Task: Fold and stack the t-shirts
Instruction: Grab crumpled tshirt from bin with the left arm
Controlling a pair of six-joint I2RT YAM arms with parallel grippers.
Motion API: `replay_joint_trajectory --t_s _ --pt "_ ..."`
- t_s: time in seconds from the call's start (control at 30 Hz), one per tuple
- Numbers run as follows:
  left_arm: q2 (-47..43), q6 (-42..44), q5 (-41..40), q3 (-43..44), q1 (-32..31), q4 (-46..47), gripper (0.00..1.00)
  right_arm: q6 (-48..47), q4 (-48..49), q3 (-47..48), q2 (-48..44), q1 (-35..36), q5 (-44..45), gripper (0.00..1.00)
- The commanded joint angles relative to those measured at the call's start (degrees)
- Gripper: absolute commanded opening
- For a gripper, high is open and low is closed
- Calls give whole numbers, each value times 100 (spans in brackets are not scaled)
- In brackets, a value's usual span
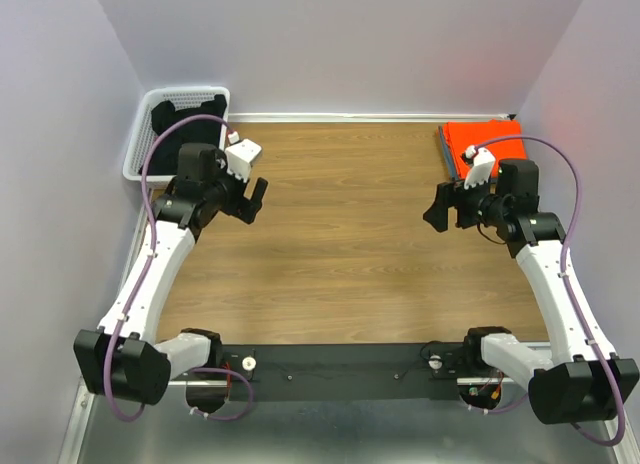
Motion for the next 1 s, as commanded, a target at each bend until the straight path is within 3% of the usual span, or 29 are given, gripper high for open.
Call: replay_joint_trajectory --t_s 0.0,0.17,0.43,0.57,0.8,0.97 --pt "448 39 113 856 219 -291 98 -30 32 -48 -64 24 -126 100" --pt "1677 241 299 2937 852 -554 98 -74 32 -30 199 16 50 100" --pt "4604 365 62 6469 1994 -862 98 -100 41 -21 638 7 199 100" --pt "5738 277 -35 7447 2249 -819 98 -39 32 14 867 16 243 100" --pt "6959 172 -474 7450 2583 -2 98 14 23 111 1227 7 349 100" --pt "7629 162 -448 7705 2751 -36 98 14 15 128 1491 16 419 100"
